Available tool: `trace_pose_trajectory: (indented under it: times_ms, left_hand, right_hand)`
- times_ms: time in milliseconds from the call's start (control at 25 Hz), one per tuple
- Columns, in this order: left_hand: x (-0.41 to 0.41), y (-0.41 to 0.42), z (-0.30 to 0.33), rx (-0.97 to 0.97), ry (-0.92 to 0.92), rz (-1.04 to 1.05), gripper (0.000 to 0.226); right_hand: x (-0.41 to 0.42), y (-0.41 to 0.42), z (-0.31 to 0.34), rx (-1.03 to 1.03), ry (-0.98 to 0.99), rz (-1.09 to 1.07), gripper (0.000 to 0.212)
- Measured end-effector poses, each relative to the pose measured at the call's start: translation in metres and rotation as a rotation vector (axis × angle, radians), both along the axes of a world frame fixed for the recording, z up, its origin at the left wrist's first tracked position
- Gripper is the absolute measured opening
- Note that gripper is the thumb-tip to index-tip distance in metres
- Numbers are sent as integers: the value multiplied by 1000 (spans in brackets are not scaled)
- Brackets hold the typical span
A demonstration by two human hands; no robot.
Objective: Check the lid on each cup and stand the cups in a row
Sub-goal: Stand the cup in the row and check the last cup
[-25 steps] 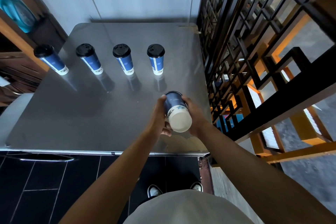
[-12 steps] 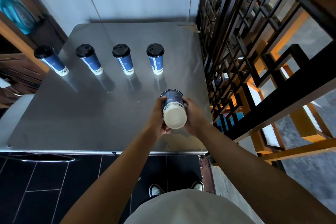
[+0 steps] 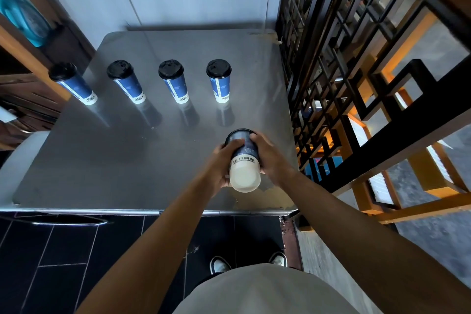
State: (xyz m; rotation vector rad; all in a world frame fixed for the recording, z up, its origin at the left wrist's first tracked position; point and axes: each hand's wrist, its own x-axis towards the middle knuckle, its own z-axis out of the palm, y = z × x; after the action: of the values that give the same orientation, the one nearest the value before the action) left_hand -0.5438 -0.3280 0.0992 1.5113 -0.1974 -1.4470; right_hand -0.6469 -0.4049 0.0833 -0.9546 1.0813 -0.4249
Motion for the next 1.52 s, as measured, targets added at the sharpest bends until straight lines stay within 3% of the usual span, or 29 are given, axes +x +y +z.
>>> trace_pose_trajectory:
  times_ms: [120,200,320,640,800,920,1040,1160,1400,1520]
  left_hand:
    - [0,-2,4,-22,132,103,57]
    - [1,-2,2,17,178,123,45]
    - [-3,-1,-2,82,93,115,42]
    - [2,0,-2,68,81,41,49]
    - [2,-3,5,-41,315,76,44]
    - [2,-2,9,-19,296,95,37]
    - [-1,-2,8,52,195,137,38]
    - [-4,-3,3,95,147,142,41]
    - [8,3,3,91,107,58,59]
    - [8,0,13,-19,298,51,49]
  right_hand:
    - [-2,1,1,43,-7,-17,37]
    - [-2,2,-1,104,-29,-50,37]
    - [0,1,-6,137,-62,-71,42]
    - [-2,-2,-2,64,-1,-33,42]
    - [0,-5,0,-101,105,41,36]
    - [0,-6,-1,-74,109,19,33]
    - [1,0,-1,89,26,-51,28]
    - [3,1,-4,147,-16,-92,36]
    - [2,-4,-3,54,31,-33,34]
    - [5,-6,-5,-110,95,88,33]
